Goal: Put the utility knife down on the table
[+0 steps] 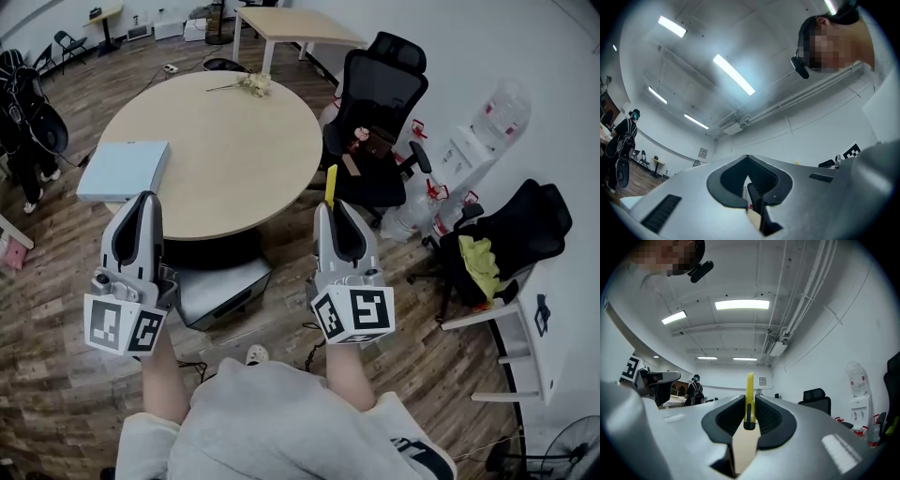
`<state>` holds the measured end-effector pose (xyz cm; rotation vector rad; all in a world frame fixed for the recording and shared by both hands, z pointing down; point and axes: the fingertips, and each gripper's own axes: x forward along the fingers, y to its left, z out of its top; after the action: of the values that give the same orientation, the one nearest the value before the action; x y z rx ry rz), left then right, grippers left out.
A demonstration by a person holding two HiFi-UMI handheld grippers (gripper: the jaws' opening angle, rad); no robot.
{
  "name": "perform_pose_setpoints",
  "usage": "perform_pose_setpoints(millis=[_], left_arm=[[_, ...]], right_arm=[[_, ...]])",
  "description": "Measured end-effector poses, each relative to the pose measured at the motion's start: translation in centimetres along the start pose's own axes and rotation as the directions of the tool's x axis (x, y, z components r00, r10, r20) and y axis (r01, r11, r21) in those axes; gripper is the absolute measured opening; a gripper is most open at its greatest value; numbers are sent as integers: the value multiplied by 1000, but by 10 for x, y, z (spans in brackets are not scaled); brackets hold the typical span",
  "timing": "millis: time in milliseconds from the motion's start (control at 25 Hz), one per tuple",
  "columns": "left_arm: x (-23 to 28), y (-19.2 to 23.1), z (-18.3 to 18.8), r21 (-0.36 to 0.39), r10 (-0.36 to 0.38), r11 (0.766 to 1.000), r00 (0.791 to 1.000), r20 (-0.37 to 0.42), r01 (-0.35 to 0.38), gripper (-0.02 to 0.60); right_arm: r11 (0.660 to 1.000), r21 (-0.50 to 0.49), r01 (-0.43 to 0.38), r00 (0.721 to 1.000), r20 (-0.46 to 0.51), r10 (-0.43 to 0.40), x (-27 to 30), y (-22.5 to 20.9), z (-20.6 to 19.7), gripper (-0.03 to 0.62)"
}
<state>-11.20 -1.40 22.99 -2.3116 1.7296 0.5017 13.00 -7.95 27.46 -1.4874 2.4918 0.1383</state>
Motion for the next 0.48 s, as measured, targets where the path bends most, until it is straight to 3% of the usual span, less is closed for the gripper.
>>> perform_pose_setpoints(millis=[480], left_arm=[[35,0,-21,16,22,1000,1000,-16,-22,8]], right_arm=[[1000,31,-2,1000,-13,2,24,-35,-20,74]])
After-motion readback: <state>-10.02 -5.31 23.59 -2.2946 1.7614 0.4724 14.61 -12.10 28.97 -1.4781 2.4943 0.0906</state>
